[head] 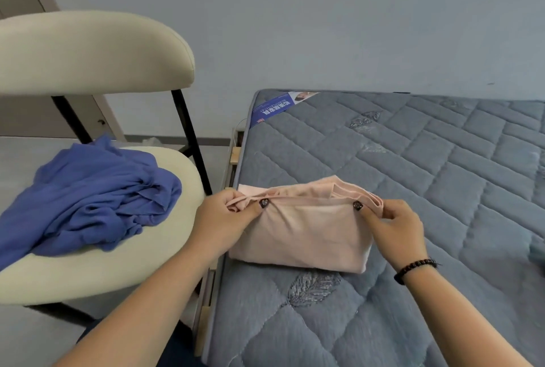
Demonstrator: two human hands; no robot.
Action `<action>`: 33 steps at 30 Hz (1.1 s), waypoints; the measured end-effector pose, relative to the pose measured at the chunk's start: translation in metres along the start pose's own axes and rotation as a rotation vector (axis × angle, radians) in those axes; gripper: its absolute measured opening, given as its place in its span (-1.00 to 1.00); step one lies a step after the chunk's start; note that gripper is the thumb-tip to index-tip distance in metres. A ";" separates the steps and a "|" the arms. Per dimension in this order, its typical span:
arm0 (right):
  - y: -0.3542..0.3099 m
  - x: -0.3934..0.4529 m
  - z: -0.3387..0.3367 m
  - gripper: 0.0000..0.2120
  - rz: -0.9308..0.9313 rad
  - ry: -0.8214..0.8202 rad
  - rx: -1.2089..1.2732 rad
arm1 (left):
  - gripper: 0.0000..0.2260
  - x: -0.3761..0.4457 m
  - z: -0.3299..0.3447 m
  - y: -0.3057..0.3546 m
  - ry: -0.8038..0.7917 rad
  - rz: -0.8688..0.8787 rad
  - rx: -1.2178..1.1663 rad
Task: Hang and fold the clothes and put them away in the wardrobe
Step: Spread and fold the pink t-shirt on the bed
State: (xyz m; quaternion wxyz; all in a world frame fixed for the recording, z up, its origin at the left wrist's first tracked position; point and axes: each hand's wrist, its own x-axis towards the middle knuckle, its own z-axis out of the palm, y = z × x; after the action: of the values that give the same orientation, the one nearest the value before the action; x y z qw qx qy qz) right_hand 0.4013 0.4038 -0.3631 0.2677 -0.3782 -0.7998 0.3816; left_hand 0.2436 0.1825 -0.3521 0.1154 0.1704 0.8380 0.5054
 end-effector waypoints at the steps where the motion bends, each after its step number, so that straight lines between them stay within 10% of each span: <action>1: 0.001 0.013 0.009 -0.68 0.035 -0.003 0.017 | -0.80 0.014 0.004 0.000 0.011 -0.018 0.012; 10: 0.039 0.064 0.087 -0.74 0.436 -0.100 -0.001 | -0.65 0.059 0.046 -0.050 0.002 -0.245 0.134; 24: 0.042 0.024 0.084 -0.74 0.237 0.082 -0.052 | -0.87 0.032 0.060 -0.067 0.215 -0.167 0.125; 33: 0.058 0.022 0.094 -0.56 0.233 0.047 -0.319 | -0.59 0.035 0.058 -0.077 0.115 -0.256 0.024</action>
State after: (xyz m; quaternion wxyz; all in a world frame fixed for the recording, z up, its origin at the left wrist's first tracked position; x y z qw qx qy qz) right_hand 0.3449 0.4077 -0.4607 0.1771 -0.5144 -0.7946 0.2696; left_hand 0.2196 0.2103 -0.4483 0.1287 0.0342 0.8642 0.4852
